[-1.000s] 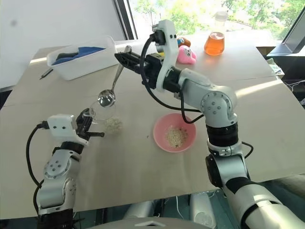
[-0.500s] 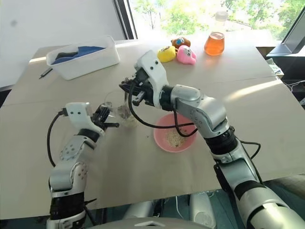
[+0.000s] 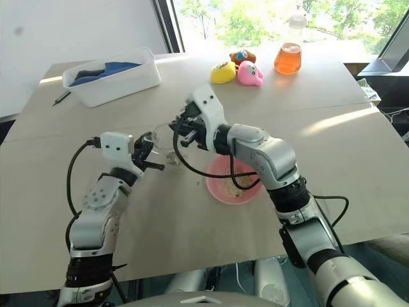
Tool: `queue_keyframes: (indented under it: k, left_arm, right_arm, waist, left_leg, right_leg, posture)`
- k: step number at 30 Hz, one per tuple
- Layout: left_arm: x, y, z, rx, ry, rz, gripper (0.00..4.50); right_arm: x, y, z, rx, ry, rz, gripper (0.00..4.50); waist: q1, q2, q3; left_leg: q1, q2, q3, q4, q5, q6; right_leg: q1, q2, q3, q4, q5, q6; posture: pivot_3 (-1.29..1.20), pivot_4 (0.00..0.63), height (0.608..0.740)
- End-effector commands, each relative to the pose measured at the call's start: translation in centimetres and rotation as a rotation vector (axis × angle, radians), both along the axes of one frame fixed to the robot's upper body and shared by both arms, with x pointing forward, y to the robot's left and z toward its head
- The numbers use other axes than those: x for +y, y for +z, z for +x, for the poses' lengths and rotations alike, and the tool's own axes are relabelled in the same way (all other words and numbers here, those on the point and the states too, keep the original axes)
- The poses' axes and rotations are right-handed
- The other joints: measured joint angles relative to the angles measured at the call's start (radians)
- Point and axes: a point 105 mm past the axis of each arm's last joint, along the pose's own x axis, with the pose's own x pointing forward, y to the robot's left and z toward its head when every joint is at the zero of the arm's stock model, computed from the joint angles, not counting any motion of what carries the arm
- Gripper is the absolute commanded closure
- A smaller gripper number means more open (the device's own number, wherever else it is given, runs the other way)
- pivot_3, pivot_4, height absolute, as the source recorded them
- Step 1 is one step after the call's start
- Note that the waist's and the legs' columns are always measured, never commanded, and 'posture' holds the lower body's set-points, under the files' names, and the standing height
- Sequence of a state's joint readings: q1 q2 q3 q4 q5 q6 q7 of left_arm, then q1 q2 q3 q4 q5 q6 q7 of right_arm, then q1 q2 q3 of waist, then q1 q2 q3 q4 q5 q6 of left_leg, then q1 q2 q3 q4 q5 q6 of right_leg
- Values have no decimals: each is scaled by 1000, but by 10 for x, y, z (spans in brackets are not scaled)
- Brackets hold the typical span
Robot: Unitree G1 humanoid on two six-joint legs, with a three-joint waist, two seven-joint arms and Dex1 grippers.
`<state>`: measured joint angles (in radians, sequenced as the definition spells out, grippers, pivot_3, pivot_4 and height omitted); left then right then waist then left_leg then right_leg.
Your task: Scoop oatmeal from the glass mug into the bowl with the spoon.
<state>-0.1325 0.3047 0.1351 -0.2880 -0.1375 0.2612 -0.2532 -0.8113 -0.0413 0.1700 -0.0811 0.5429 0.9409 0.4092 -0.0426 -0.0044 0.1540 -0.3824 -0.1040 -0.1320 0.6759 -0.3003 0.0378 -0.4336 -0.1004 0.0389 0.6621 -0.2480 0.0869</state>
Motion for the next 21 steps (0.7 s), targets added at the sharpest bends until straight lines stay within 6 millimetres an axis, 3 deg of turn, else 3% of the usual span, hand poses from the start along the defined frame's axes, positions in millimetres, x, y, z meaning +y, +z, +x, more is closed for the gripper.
queue_keyframes:
  k: [1, 6, 14, 21]
  left_arm:
    - [-8, 23, -3, -116, -31, 27, 4495]
    - [-12, 18, 1, -102, -42, 33, 4495]
    - [-21, 16, 11, -88, -43, 6, 4495]
    - [-25, 15, 21, -92, -42, -20, 4495]
  right_arm:
    - [0, 9, -2, 81, 6, 57, 4500]
    - [-12, 23, 6, 134, -38, 126, 4500]
    - [-37, 65, 11, 105, -99, 229, 4500]
    - [-65, 75, 18, 148, -181, 283, 4500]
  waist:
    - [0, 0, 0]
    - [0, 0, 0]
    - [-1, 0, 0]
    - [-1, 0, 0]
  left_leg:
    - [0, 0, 0, 0, 0, 0]
    - [0, 0, 0, 0, 0, 0]
    - [0, 0, 0, 0, 0, 0]
    - [-1, 0, 0, 0, 0, 0]
  right_leg:
    - [0, 0, 0, 0, 0, 0]
    - [0, 0, 0, 0, 0, 0]
    - [0, 0, 0, 0, 0, 0]
    - [0, 0, 0, 1, 0, 0]
  posture:
    - [0, 150, 740]
    - [0, 150, 740]
    - [0, 150, 740]
    - [0, 150, 740]
